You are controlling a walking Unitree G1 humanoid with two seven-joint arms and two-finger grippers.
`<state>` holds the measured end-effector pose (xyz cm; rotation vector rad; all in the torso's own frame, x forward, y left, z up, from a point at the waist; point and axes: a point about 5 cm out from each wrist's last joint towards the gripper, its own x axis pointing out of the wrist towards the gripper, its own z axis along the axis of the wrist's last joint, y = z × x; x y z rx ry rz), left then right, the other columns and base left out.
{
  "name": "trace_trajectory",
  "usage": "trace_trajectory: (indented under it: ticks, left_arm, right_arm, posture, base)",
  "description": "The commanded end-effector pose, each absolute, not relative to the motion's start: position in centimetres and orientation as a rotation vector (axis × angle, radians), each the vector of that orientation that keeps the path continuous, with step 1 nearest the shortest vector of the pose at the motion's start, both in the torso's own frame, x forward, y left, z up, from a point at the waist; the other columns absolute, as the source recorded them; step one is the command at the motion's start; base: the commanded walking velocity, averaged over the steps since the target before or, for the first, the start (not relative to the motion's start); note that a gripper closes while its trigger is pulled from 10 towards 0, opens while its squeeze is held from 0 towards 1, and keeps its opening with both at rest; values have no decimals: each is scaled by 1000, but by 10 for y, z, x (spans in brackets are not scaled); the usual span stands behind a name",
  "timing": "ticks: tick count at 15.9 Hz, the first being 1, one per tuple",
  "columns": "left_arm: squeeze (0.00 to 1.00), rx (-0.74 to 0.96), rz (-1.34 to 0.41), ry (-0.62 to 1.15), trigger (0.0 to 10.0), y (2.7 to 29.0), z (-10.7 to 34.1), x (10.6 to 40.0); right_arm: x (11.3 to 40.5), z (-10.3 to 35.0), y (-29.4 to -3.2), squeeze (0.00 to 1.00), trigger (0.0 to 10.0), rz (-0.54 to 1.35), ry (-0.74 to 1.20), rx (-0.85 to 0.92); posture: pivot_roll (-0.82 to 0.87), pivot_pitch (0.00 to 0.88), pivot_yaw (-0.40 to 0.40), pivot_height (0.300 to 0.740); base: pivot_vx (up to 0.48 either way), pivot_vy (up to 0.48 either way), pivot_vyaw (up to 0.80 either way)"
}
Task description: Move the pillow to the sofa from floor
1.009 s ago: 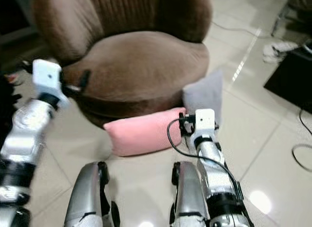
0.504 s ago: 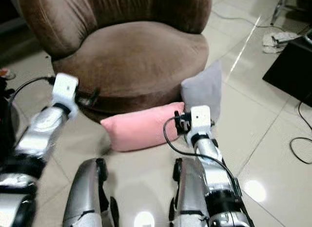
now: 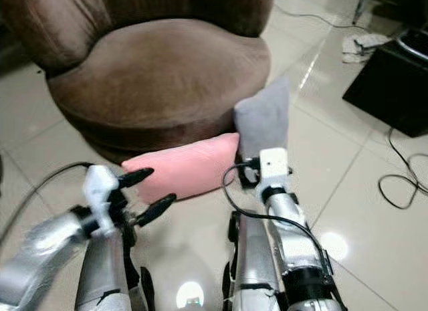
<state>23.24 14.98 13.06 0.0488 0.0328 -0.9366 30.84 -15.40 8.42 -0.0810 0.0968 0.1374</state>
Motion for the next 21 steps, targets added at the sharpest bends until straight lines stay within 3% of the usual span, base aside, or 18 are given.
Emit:
trace_trajectory:
  ticks: [1,6,7,10,12,14,18,19,20,21]
  left_arm:
    - [0,38,-994,57,10000,155,130,224]
    - [0,55,-1109,196,10000,199,137,191]
    - [0,36,-1132,243,10000,219,140,181]
    - [0,-31,-1027,237,10000,257,153,183]
    - [0,42,-806,155,10000,285,162,217]
    - [0,100,-617,130,10000,286,154,253]
    - [0,204,-198,252,10000,288,123,315]
    - [90,182,-148,309,10000,282,109,324]
    - [1000,159,-144,341,10000,277,102,325]
    - [1000,161,-131,365,10000,273,95,326]
  right_arm:
    - [307,82,-157,0,10000,130,117,-94]
    - [302,82,-165,0,10000,99,116,-93]
    - [301,82,-166,0,10000,96,118,-94]
    - [300,81,-167,0,10000,94,122,-95]
    - [302,81,-164,0,10000,104,122,-95]
    - [304,83,-161,0,10000,111,117,-91]
    - [306,87,-158,0,10000,132,107,-87]
    - [305,87,-159,0,10000,135,109,-97]
    - [304,87,-160,0,10000,136,110,-104]
    - [302,88,-161,0,10000,141,110,-113]
  posture:
    - [1,183,-31,492]
    - [-13,181,-4,492]
    - [-13,181,-4,492]
    - [-9,179,-6,492]
    - [-2,174,-18,492]
    - [-1,172,-28,492]
    - [-12,182,-44,492]
    - [-23,194,-44,492]
    - [-23,194,-44,492]
    - [-30,209,-48,492]
  base:
    - [0,0,0]
    - [0,0,0]
    - [0,0,0]
    - [0,0,0]
    - [0,0,0]
    - [0,0,0]
    - [0,0,0]
    - [0,0,0]
    - [0,0,0]
    - [0,0,0]
